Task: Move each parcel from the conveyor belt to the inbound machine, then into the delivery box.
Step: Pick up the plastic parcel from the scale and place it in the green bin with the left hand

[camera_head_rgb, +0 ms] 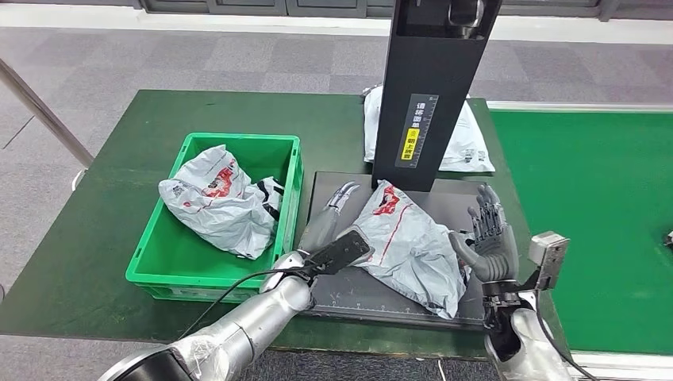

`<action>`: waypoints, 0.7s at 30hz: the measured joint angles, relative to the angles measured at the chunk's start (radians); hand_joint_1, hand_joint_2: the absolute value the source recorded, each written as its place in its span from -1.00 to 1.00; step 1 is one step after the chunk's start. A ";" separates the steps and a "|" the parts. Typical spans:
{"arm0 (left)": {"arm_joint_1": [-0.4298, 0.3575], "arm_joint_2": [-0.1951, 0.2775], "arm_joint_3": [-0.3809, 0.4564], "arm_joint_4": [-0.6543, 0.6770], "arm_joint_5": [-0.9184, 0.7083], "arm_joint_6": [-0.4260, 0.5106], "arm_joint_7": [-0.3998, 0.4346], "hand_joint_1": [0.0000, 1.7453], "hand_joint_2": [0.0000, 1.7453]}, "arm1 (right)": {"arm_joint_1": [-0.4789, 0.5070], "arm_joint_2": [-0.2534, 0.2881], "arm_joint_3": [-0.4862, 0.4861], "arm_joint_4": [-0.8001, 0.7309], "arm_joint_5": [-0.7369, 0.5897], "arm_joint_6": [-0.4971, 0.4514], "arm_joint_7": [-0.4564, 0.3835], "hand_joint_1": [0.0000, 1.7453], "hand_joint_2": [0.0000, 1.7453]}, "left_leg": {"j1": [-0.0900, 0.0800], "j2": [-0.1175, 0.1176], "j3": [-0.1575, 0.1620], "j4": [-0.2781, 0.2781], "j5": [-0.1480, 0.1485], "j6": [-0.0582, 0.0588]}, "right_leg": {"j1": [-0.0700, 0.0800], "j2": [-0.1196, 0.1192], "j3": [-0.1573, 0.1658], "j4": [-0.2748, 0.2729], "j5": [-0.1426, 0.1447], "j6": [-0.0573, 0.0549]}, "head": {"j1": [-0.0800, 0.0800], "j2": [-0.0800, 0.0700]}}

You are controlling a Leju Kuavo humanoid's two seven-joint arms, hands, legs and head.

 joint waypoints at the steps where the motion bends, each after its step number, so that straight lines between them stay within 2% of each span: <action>1: 0.000 -0.001 -0.010 0.007 -0.016 0.006 0.014 -1.00 1.00 | 0.001 0.001 -0.021 -0.002 -0.026 0.019 0.006 -1.00 1.00 | 0.000 0.000 0.000 0.000 0.000 0.000 | 0.000 0.000 0.000 0.000 0.000 0.000 | 0.000 0.000; 6: 0.000 -0.004 -0.047 0.027 -0.049 0.015 0.051 -1.00 1.00 | 0.001 0.002 -0.106 -0.002 -0.070 0.050 0.021 -1.00 1.00 | 0.000 0.000 0.000 0.000 0.000 0.000 | 0.000 0.000 0.000 0.000 0.000 0.000 | 0.000 0.000; 11: -0.003 -0.007 -0.072 0.039 -0.075 0.016 0.079 -0.97 1.00 | 0.000 0.005 -0.144 -0.002 -0.088 0.059 0.025 -1.00 1.00 | 0.000 0.000 0.000 0.000 0.000 0.000 | 0.000 0.000 0.000 0.000 0.000 0.000 | 0.000 0.000; 15: -0.012 -0.009 -0.134 0.049 -0.195 -0.031 0.213 1.00 1.00 | 0.000 0.009 -0.178 -0.002 -0.110 0.077 0.037 -1.00 1.00 | 0.000 0.000 0.000 0.000 0.000 0.000 | 0.000 0.000 0.000 0.000 0.000 0.000 | 0.000 0.000; 18: -0.021 -0.010 -0.215 0.056 -0.316 -0.086 0.345 1.00 1.00 | 0.000 0.012 -0.206 -0.002 -0.110 0.092 0.049 -1.00 1.00 | 0.000 0.000 0.000 0.000 0.000 0.000 | 0.000 0.000 0.000 0.000 0.000 0.000 | 0.000 0.000; 21: -0.032 -0.010 -0.286 0.059 -0.375 -0.092 0.407 1.00 1.00 | -0.001 0.018 -0.226 -0.002 -0.104 0.102 0.059 -1.00 1.00 | 0.000 0.000 0.000 0.000 0.000 0.000 | 0.000 0.000 0.000 0.000 0.000 0.000 | 0.000 0.000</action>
